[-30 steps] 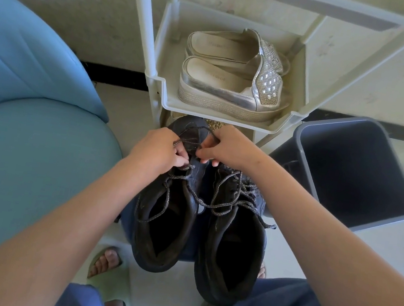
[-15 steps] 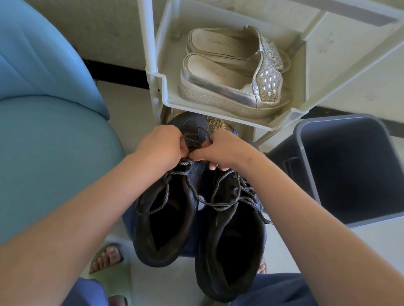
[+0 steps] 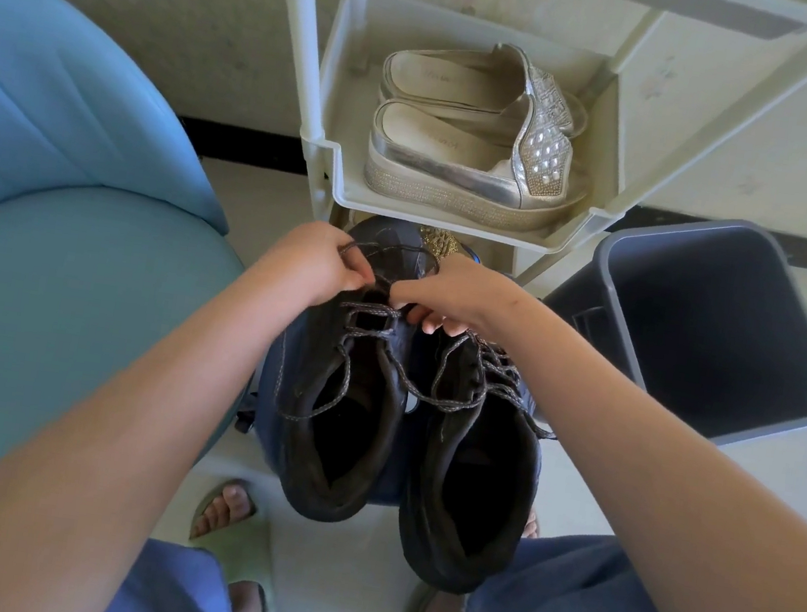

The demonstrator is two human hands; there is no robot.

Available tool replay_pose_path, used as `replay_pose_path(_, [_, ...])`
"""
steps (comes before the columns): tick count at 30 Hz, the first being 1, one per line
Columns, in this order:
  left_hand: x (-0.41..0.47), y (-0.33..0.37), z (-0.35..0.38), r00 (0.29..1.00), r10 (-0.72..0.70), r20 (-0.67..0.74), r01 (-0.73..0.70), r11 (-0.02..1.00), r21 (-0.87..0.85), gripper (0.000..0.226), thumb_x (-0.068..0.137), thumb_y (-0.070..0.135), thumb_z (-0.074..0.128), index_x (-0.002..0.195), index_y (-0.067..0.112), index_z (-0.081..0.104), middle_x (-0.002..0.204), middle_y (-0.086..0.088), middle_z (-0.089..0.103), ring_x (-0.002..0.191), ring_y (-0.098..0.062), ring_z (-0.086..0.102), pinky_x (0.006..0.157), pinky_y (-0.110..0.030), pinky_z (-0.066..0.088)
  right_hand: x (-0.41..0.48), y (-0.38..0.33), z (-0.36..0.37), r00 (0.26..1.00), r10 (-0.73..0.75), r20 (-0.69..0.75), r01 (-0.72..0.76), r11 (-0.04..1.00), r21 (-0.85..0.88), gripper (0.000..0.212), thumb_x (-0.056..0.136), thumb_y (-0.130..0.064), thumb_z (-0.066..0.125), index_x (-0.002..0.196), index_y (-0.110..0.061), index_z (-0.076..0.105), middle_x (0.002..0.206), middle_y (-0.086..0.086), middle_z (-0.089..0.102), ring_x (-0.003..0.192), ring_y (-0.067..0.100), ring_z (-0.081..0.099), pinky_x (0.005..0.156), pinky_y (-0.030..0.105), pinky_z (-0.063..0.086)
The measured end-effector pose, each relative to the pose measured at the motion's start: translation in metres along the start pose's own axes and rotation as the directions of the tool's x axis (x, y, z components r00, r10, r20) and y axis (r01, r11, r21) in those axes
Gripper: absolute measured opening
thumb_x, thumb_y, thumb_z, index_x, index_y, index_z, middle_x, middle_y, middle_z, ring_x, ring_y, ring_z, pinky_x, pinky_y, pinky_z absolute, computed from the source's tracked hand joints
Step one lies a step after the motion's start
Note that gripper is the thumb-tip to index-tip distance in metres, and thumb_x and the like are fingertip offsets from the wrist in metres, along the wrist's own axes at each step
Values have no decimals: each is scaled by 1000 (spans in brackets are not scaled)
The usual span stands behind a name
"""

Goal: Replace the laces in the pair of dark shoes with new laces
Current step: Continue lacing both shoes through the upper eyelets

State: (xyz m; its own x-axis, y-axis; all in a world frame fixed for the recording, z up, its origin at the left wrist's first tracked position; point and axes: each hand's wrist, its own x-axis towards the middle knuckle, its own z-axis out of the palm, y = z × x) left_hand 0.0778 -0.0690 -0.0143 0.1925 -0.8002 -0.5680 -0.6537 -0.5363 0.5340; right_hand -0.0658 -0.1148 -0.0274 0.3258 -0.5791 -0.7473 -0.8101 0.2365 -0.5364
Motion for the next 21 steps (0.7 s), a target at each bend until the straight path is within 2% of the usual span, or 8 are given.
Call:
replay_pose_path(1, [1,0,-3,1000,-5,-30,5,1000,10,17,91,7,57,95,16,70,100,-4,64,77,-15,54,65,-18,38,0,0,0,1000,-3,0,3,1000,-9,18,82,-21,65,75,-7,55,51,-3,60,31,6,43,36,12,33])
replay_pose_path(3, [4,0,-8,997,-63,-54,67,995,69,17,90,6,57,91,17,70,105,-3,66,92,-19,60,82,-25,44,-2,0,-1,1000,0,15,0,1000,-27,21,83,-23,65,75,-7,56,41,-8,57,28,4,41,35,10,32])
replay_pose_path(6, [2,2,-12,988,-140,58,124,966,229,21,85,9,67,106,14,70,114,-4,65,109,-24,59,96,-32,43,-4,-1,-4,1000,4,22,-2,999,-50,23,86,-25,64,74,-7,56,35,-10,53,25,3,38,33,8,29])
replay_pose_path(8, [-3,3,-11,985,-128,115,95,961,258,23,82,11,72,103,16,70,111,-2,65,109,-24,59,96,-32,42,-5,-1,-6,1000,5,30,-4,1000,-30,23,88,-24,64,77,-6,57,36,-10,53,25,2,38,32,8,28])
replay_pose_path(11, [-6,3,-8,987,-104,122,63,953,297,16,80,12,73,94,19,68,105,-1,64,106,-23,60,93,-33,44,-7,-1,-9,999,0,39,-1,1000,28,19,93,-20,59,86,-3,60,39,-9,56,26,1,40,33,7,27])
replay_pose_path(14, [-7,5,-7,989,-94,114,54,948,313,11,82,15,71,80,22,63,97,0,60,103,-23,60,90,-33,45,-6,-1,-10,1000,-10,25,10,999,31,23,94,-22,59,80,-5,60,40,-9,57,26,1,40,33,7,27])
replay_pose_path(18, [-6,7,-8,991,-78,107,44,956,289,10,88,16,65,97,16,65,97,0,59,104,-23,60,83,-28,40,-6,-1,-6,999,-32,10,32,999,-36,28,89,-32,64,86,-4,64,47,-9,61,31,1,45,36,9,34])
replay_pose_path(21, [-8,7,-7,999,-11,44,1,971,237,5,87,13,65,87,16,61,93,-3,63,98,-25,60,81,-31,41,-5,-1,-3,999,-29,16,31,994,-108,24,85,-30,68,79,-8,62,37,-12,54,27,0,42,34,7,33])
